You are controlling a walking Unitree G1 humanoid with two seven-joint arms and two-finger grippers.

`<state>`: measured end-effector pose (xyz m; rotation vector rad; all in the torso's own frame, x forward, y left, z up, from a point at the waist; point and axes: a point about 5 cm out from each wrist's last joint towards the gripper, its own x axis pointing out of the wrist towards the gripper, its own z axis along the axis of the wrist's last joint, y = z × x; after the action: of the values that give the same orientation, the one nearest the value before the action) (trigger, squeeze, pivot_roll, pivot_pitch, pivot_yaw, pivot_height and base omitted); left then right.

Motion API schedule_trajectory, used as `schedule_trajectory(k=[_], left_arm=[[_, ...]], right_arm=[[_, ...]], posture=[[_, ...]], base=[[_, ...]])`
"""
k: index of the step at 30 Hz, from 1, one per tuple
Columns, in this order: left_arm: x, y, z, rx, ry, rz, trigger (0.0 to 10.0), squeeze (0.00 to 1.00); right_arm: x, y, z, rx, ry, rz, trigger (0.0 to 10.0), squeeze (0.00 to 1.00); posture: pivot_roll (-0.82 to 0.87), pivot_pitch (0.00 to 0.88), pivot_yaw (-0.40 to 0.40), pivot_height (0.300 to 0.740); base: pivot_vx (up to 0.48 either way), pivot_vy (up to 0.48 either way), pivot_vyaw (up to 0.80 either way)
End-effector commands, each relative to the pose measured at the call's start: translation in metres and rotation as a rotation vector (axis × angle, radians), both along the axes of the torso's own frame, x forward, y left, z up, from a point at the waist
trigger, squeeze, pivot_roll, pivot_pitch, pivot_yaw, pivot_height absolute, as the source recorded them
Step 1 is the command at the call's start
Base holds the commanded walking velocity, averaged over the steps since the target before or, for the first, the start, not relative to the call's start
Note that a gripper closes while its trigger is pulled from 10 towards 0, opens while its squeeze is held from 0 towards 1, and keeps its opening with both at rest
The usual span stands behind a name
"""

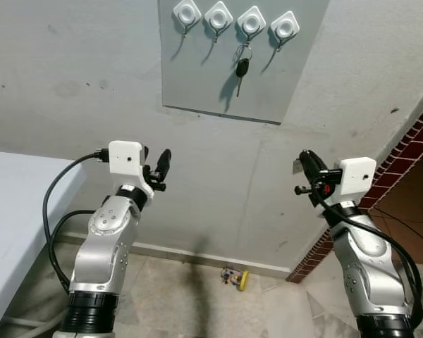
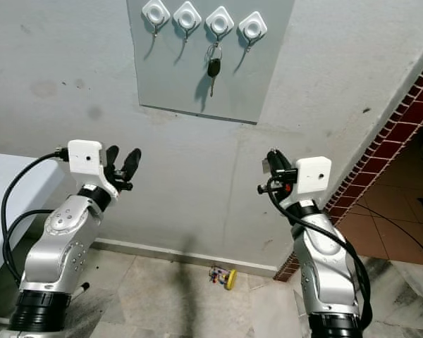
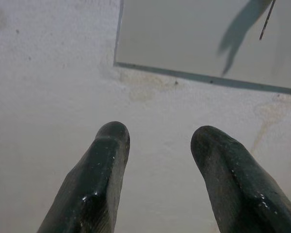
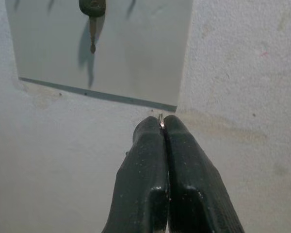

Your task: Hang keys on a hook

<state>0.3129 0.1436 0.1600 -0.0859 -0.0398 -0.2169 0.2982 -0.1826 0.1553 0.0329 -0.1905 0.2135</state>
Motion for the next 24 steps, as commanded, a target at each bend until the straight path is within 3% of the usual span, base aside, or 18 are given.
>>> schedule_trajectory(k=[1,24], left_arm=[[-0.0039,0.0005,0.0006,0.01,0.005,-0.011,10.0,0.0],[-0.0047,0.0001,0.0044,0.003,0.005,-0.018,10.0,0.0]], right_arm=[[-0.002,-0.0014,0.0051,0.0,-0.011,0.001,10.0,0.0],[-0.0034,0.0021,0.0048,0.008,-0.001,0.006,10.0,0.0]], posture=[[0.03,0.065,-0.072,0.74],[0.03,0.067,-0.066,0.74]], base=[[0.259,0.0,0.0],[0.309,0.0,0.0]])
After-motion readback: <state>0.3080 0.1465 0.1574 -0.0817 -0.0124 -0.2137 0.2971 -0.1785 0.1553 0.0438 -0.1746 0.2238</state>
